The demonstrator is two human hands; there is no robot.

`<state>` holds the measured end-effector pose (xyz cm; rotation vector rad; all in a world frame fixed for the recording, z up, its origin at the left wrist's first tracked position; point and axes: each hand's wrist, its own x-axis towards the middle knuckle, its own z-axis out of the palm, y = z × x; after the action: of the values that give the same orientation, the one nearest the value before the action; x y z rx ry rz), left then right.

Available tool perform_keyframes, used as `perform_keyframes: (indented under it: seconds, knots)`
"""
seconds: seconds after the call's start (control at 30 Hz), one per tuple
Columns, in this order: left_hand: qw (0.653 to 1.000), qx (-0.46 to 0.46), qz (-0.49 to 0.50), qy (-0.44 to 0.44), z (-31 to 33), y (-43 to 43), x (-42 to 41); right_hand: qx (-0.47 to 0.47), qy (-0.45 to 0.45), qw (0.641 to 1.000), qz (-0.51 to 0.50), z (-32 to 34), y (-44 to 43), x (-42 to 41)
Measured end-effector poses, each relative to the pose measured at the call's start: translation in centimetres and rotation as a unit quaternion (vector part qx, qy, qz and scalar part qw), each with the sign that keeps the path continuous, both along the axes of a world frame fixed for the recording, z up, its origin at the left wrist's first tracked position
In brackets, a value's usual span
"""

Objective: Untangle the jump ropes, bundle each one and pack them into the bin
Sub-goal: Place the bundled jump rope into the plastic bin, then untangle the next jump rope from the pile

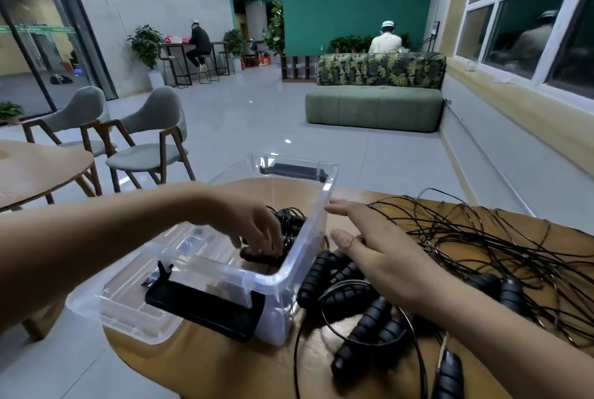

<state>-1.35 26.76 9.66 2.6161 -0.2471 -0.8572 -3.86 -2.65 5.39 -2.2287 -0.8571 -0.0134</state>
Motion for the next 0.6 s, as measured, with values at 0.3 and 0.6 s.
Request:
perform_keyframes:
  seconds: [0.3,0.6]
  knots:
    - [0.935,-0.111,0.089,-0.324,4.2,-7.0,-3.9,-0.019,0.029,0.994,-0.102,-1.1,-9.2,-3.1]
    - [0.924,-0.147,-0.007,-0.352,-0.6,-17.9,-6.4,-0.016,0.061,0.971,-0.23,-1.9,-16.1,-7.8]
